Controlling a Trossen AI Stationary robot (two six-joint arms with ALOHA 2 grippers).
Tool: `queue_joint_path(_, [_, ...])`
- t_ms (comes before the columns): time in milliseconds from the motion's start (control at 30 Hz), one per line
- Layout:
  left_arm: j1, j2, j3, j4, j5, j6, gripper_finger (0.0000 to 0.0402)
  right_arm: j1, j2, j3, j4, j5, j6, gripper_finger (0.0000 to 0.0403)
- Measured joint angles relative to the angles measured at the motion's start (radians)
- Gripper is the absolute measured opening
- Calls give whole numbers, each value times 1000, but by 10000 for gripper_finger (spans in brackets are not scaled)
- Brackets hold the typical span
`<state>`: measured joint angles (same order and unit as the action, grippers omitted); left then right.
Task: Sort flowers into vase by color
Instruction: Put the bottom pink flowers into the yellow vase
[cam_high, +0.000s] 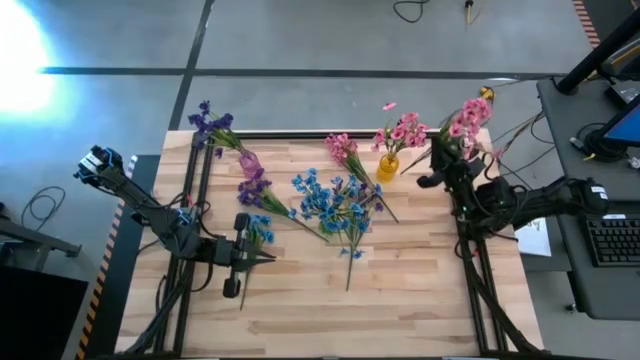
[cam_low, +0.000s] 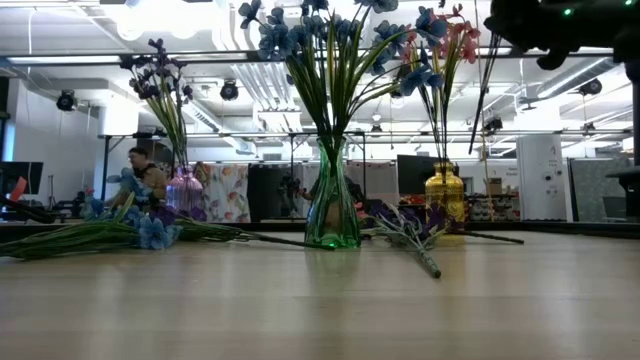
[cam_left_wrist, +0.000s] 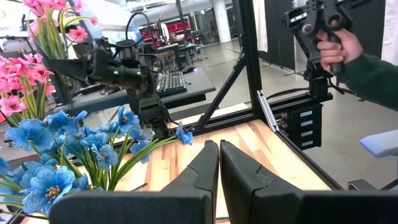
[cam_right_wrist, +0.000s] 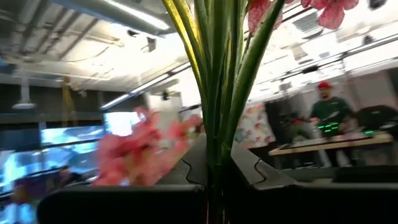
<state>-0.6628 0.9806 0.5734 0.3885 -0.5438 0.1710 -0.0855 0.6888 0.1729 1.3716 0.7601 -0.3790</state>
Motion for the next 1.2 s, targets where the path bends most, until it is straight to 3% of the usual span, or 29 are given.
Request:
queue_joint_path(367, [0,0,0,-1,0,0,0,-189,93,92,-5,-35,74,18])
queue_joint_path(733, [0,0,0,-8,0,0,0,-225,243,177,-5,-35,92,18])
queue_joint_path(1200, [0,0,0,-34,0,0,0,-229,270,184,-5,-34,86,18])
